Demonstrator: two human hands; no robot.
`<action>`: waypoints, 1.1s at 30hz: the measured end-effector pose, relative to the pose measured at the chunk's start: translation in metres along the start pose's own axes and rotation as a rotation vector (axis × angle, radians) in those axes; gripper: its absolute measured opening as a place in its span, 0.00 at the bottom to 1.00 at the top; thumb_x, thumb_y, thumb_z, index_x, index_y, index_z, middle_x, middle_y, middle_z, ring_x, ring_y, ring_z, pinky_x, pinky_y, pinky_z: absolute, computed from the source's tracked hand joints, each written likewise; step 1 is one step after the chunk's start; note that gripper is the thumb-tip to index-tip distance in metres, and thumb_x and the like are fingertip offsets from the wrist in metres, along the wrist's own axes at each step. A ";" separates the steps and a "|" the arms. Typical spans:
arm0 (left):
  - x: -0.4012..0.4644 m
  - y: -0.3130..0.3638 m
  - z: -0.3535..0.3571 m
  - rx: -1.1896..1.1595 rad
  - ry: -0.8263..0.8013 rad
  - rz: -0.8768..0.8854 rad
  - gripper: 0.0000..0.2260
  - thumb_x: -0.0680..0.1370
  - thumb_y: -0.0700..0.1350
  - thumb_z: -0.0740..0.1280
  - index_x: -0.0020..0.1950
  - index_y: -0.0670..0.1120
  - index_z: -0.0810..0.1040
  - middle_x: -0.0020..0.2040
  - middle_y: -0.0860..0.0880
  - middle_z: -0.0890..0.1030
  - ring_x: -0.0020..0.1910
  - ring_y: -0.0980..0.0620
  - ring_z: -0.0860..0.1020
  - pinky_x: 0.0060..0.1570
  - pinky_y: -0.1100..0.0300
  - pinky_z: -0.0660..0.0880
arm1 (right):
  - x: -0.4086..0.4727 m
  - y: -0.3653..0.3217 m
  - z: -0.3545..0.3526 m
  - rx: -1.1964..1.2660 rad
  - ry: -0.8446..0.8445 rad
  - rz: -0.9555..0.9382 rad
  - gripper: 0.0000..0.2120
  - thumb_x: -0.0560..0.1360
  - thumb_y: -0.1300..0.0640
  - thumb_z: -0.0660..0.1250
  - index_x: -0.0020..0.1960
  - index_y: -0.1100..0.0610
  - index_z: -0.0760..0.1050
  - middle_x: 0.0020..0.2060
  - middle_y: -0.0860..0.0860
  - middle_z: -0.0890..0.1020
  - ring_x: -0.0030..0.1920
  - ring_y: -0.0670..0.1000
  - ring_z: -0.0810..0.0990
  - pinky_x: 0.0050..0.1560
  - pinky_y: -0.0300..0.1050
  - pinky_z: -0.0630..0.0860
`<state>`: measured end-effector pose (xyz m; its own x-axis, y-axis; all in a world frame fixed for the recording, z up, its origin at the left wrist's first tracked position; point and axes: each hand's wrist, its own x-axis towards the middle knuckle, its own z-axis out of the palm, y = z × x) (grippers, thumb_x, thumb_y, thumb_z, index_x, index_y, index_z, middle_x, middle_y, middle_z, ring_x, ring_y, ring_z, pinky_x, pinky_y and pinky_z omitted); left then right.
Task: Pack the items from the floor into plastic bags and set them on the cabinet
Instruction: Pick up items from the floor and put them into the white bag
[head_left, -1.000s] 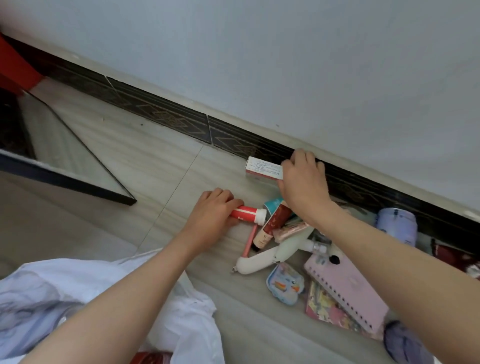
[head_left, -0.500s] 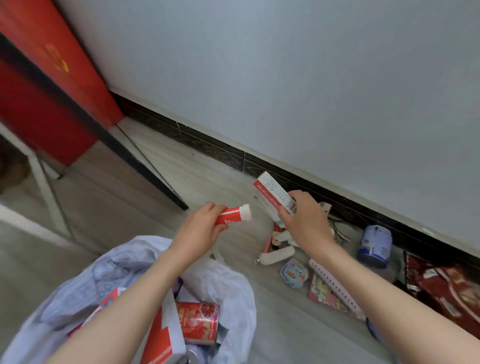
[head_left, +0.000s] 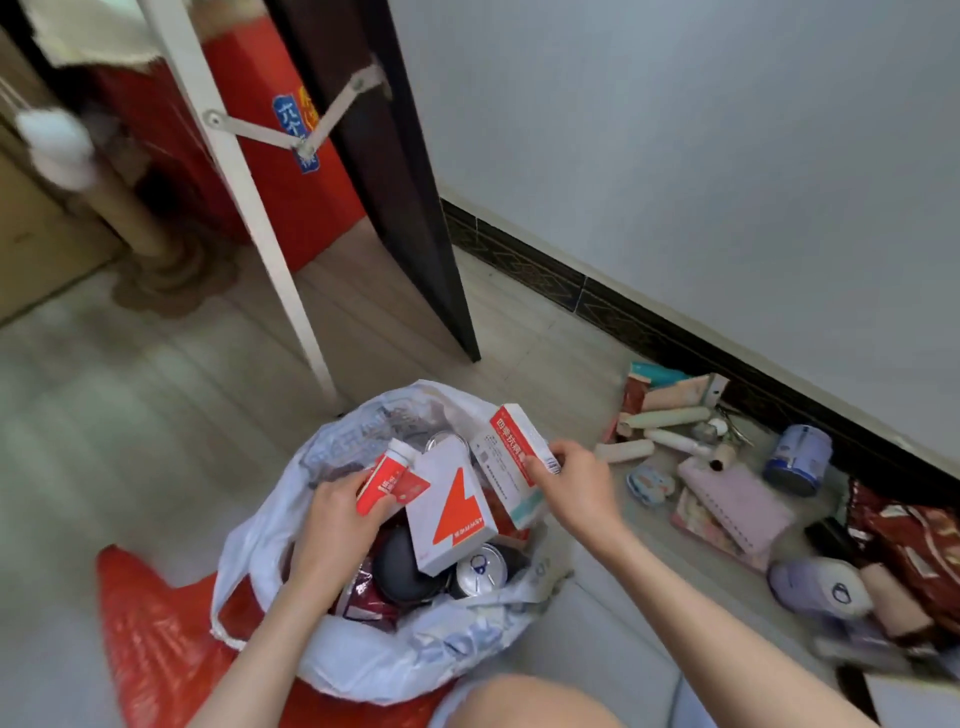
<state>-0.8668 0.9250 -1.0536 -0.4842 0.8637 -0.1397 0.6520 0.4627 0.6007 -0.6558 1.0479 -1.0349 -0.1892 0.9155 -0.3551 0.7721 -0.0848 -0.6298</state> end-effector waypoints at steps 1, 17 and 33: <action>-0.004 -0.004 0.000 -0.006 0.010 -0.028 0.07 0.71 0.45 0.72 0.47 0.46 0.81 0.40 0.47 0.83 0.42 0.46 0.79 0.39 0.57 0.70 | -0.003 0.001 0.005 -0.023 0.003 0.019 0.13 0.74 0.49 0.63 0.54 0.55 0.74 0.51 0.54 0.82 0.50 0.55 0.78 0.44 0.45 0.71; -0.049 -0.020 0.030 0.009 0.025 -0.249 0.26 0.74 0.42 0.67 0.69 0.44 0.63 0.58 0.40 0.77 0.56 0.40 0.75 0.50 0.48 0.72 | -0.029 0.014 0.033 0.105 -0.052 -0.038 0.10 0.75 0.63 0.60 0.53 0.62 0.78 0.49 0.55 0.79 0.46 0.50 0.76 0.51 0.48 0.73; -0.055 0.002 0.019 0.044 0.016 -0.078 0.29 0.76 0.41 0.63 0.74 0.42 0.55 0.74 0.41 0.58 0.73 0.43 0.55 0.70 0.51 0.56 | -0.039 0.029 -0.001 -0.306 -0.208 -0.376 0.23 0.78 0.54 0.59 0.71 0.57 0.62 0.69 0.54 0.68 0.68 0.54 0.66 0.66 0.45 0.62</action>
<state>-0.8274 0.8827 -1.0596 -0.5440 0.8213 -0.1718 0.6366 0.5374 0.5531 -0.6249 1.0103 -1.0388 -0.5794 0.7607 -0.2925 0.7638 0.3817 -0.5205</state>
